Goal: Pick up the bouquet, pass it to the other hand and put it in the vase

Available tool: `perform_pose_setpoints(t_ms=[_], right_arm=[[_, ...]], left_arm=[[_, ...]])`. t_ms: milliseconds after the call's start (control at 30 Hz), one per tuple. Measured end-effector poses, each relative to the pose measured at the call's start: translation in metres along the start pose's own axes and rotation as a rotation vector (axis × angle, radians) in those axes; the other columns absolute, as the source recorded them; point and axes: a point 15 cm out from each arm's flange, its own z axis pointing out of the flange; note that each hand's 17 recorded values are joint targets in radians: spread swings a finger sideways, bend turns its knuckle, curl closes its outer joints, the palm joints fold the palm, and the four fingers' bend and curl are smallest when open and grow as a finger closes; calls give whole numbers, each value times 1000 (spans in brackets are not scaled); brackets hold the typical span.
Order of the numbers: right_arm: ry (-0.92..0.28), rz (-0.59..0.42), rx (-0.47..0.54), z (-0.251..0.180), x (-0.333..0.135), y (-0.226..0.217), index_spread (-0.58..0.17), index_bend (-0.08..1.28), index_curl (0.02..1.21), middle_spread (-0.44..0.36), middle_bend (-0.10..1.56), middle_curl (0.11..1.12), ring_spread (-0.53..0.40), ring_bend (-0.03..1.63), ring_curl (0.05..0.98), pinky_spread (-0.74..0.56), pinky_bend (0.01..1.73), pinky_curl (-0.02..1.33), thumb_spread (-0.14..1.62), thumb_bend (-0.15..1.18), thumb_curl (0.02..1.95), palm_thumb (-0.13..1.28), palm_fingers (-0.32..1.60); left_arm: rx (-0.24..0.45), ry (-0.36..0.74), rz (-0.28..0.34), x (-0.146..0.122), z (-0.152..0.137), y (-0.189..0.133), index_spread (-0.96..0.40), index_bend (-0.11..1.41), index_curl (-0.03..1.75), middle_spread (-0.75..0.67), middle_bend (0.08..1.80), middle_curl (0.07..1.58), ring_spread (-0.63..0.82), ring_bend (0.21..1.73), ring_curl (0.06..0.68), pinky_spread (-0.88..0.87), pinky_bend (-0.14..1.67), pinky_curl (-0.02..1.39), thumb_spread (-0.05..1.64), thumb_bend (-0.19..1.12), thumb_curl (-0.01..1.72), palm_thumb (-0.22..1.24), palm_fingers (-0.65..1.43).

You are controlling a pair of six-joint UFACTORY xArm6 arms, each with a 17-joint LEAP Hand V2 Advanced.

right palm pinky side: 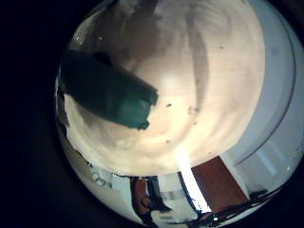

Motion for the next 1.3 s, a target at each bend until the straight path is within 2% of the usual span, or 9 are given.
perform_pose_setpoints(t_ms=[67,167,233,267,300,467,600,867,1300], right_arm=[[15,-9,-21,-1,1,3,-148,150,273,63,455,385,-40,755,256,157,381,276,954,-25,470,827,523],[42,-23,-33,-7,-1,4,-214,191,290,-54,584,439,-197,877,288,-188,611,302,949,-23,472,840,988],[47,-32,-28,-8,-6,3,-238,191,300,-84,606,454,-227,900,303,-290,677,315,940,-25,473,843,1081],[50,-36,-23,-11,-8,3,-283,322,367,-134,707,505,-263,939,341,-421,762,356,916,-27,479,848,1315],[49,-40,-18,-14,-11,4,-305,449,421,-154,783,536,-266,989,370,-436,820,384,910,-21,484,860,1459],[44,-48,25,-35,-14,7,-322,871,639,-186,1062,661,-241,1232,490,-392,1121,524,910,-10,508,940,1355],[23,-38,9,-49,-12,20,-293,1017,745,-180,1191,717,-218,1353,555,-315,1272,612,885,-13,538,1009,1221],[-5,-51,173,-121,-7,36,-266,1079,852,-146,1273,759,-189,1450,608,-214,1345,737,703,14,708,1229,1110],[-327,-270,436,-215,-68,116,-256,1067,908,-119,1291,765,-172,1460,609,-194,1250,835,465,-11,864,1229,1118]], left_arm=[[-5,1,-2,-1,2,-1,251,164,298,456,196,310,576,473,200,579,286,315,911,-30,305,359,94],[-7,1,-3,-1,3,-1,249,159,295,451,197,311,576,476,202,572,289,316,911,-30,305,359,91],[-4,1,-4,-2,3,-3,248,158,293,451,199,312,576,477,202,571,290,317,911,-30,305,359,90],[-3,1,-1,-1,2,-2,248,158,292,451,199,312,576,477,202,570,293,318,911,-30,305,359,90],[-1,0,1,-1,1,-2,247,158,291,451,198,312,576,477,202,569,295,318,911,-30,305,359,91],[4,0,2,-1,-1,-2,247,160,289,452,199,314,575,478,202,567,300,318,911,-30,305,359,90],[9,-6,0,-4,-4,-4,247,160,288,452,198,315,575,478,203,568,303,317,911,-30,305,359,90],[12,-7,2,-4,-6,-4,247,161,288,446,198,314,571,479,203,570,308,313,911,-30,305,359,89],[110,84,-6,0,-38,-20,216,179,308,386,196,315,518,486,202,522,299,306,915,-30,302,349,182]])
